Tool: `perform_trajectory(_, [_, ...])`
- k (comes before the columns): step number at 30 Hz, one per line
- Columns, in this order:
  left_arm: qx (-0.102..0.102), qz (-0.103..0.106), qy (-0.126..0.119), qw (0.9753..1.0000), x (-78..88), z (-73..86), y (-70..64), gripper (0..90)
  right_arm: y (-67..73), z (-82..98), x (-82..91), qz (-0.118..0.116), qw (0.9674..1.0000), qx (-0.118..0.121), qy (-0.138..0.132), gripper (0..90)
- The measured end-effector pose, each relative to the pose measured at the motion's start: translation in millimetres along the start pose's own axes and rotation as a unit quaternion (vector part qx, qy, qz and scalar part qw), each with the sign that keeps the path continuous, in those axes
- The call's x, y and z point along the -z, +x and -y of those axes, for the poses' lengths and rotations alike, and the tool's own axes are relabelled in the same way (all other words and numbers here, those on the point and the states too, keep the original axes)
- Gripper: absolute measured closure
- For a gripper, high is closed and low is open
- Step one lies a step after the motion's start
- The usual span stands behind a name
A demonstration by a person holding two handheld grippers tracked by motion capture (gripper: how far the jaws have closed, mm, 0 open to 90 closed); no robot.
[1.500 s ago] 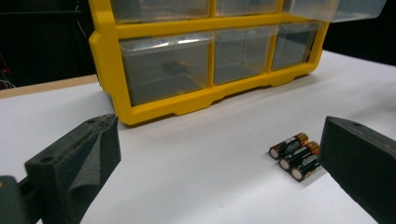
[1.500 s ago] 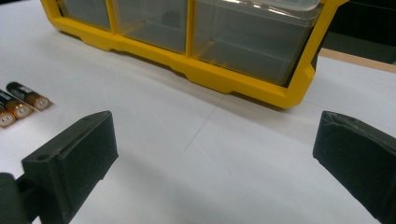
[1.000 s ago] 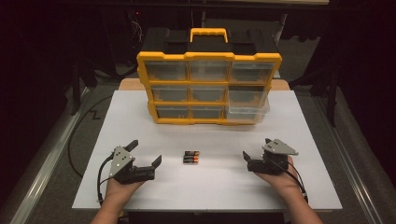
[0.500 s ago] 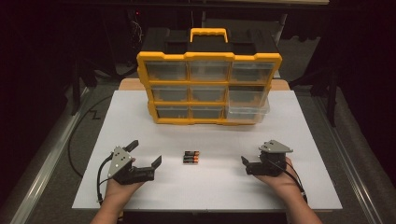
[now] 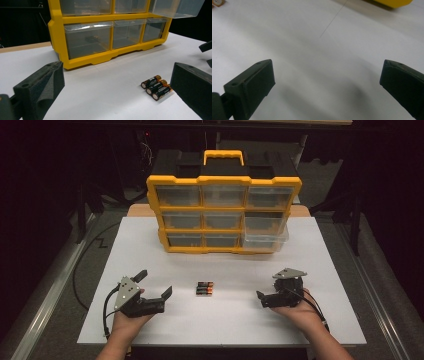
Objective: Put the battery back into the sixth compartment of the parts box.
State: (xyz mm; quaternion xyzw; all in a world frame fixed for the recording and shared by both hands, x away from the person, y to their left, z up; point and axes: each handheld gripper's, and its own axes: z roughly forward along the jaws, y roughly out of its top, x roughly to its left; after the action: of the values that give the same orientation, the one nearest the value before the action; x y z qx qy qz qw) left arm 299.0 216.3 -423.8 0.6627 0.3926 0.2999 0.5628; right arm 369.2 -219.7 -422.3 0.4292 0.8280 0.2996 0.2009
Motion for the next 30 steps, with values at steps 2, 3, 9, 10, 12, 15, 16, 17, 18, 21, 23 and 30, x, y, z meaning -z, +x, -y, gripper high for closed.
perform_trajectory(2, [-0.002, 0.000, 0.002, 1.0000, -0.2, 0.3, -0.8, 0.5, 0.7, -1.6, 1.2, -0.005, 0.9999, 0.003, 0.011, 1.3])
perform_trajectory(3, [-0.004, 0.000, 0.003, 1.0000, -0.4, 0.7, -1.4, 0.5, 0.7, -2.3, 1.7, -0.007, 0.9998, 0.004, 0.017, 1.3])
perform_trajectory(9, [-0.008, 0.002, 0.003, 1.0000, 1.2, 0.3, -4.1, 0.5, -0.5, -4.2, 8.4, -0.005, 0.9986, 0.023, 0.047, 1.3])
perform_trajectory(10, [-0.008, 0.001, 0.003, 1.0000, 1.2, 0.3, -4.6, 0.5, -1.3, -4.5, 9.9, -0.005, 0.9983, 0.024, 0.052, 1.3])
perform_trajectory(12, [-0.006, 0.003, 0.001, 1.0000, 1.4, -0.2, -4.8, 0.5, -2.3, -5.5, 12.1, -0.008, 0.9980, 0.025, 0.058, 1.3])
perform_trajectory(15, [-0.007, 0.005, 0.002, 1.0000, 1.0, 0.4, -4.8, 0.5, -2.4, -7.9, 14.7, -0.009, 0.9975, 0.026, 0.064, 1.3])
perform_trajectory(16, [-0.008, 0.005, 0.002, 1.0000, 0.8, 0.6, -4.8, 0.5, -1.9, -9.2, 15.0, -0.008, 0.9971, 0.027, 0.070, 1.4])
perform_trajectory(17, [-0.011, 0.006, 0.004, 0.9999, 0.8, 0.7, -4.5, 0.5, -1.8, -9.9, 14.8, -0.010, 0.9968, 0.027, 0.074, 1.3])
perform_trajectory(18, [-0.011, 0.006, 0.003, 0.9999, 0.2, 0.7, -4.0, 0.5, -1.5, -10.9, 14.4, -0.010, 0.9963, 0.028, 0.081, 1.3])
perform_trajectory(21, [-0.010, 0.004, 0.004, 0.9999, -1.6, 0.7, -3.0, 0.5, -1.2, -13.9, 13.4, -0.012, 0.9943, 0.037, 0.099, 1.3])
perform_trajectory(23, [-0.009, 0.002, 0.004, 0.9999, -1.4, 0.6, -3.2, 0.5, -0.3, -16.0, 13.5, -0.010, 0.9931, 0.046, 0.107, 1.3])
perform_trajectory(30, [-0.011, 0.001, 0.003, 0.9999, -0.7, 0.5, -5.2, 0.5, -1.1, -21.0, 13.5, -0.015, 0.9891, 0.066, 0.130, 1.5])
